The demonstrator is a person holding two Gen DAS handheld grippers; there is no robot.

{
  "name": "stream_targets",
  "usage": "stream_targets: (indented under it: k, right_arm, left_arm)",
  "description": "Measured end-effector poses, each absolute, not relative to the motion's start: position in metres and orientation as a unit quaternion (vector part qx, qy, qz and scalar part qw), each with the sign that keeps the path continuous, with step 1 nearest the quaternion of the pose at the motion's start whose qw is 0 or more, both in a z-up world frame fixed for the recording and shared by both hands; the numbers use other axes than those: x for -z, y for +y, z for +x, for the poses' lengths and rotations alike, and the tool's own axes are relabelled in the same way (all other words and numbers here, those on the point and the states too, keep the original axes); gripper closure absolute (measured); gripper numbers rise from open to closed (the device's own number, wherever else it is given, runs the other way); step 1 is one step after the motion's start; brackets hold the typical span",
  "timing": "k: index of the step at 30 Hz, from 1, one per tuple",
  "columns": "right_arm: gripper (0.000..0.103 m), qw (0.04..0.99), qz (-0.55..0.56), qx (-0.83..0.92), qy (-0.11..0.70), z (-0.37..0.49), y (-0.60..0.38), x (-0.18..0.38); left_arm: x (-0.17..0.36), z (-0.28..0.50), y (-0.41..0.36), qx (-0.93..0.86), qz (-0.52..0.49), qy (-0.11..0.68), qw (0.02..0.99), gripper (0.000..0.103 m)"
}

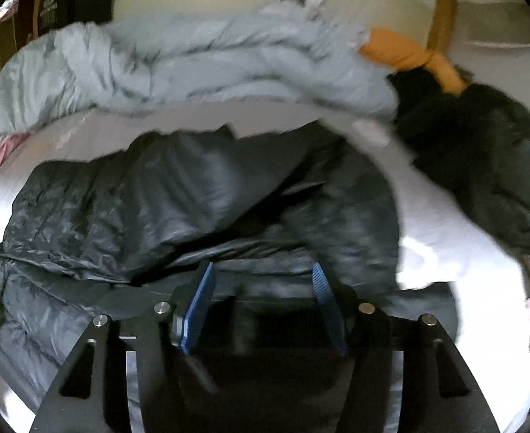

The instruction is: Fold large clothes

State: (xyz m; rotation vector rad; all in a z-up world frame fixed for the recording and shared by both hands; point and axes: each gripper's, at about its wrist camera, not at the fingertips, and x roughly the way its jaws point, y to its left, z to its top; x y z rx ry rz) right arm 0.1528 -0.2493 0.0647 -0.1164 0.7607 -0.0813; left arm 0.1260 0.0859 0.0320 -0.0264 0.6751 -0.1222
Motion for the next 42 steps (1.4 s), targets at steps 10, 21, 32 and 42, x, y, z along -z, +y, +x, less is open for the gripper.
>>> stream_targets:
  k: [10, 21, 32, 42]
  right_arm:
    - [0.033, 0.956, -0.022, 0.107, 0.272, 0.107, -0.323, -0.075]
    - [0.020, 0.959, -0.034, 0.154, 0.237, 0.095, -0.371, -0.092]
    - [0.019, 0.956, -0.002, 0.157, 0.247, 0.095, -0.392, -0.096]
    - [0.019, 0.956, -0.009, 0.157, 0.249, 0.095, -0.387, -0.093]
  left_arm:
    - [-0.027, 0.123, 0.038, 0.105, -0.002, 0.348, 0.932, 0.034]
    - [0.001, 0.213, -0.013, 0.143, -0.020, 0.475, 0.868, 0.031]
    - [-0.039, 0.203, 0.015, 0.081, -0.014, 0.405, 0.911, 0.093]
    - [-0.171, 0.156, 0.044, 0.095, -0.066, 0.315, 0.942, 0.093]
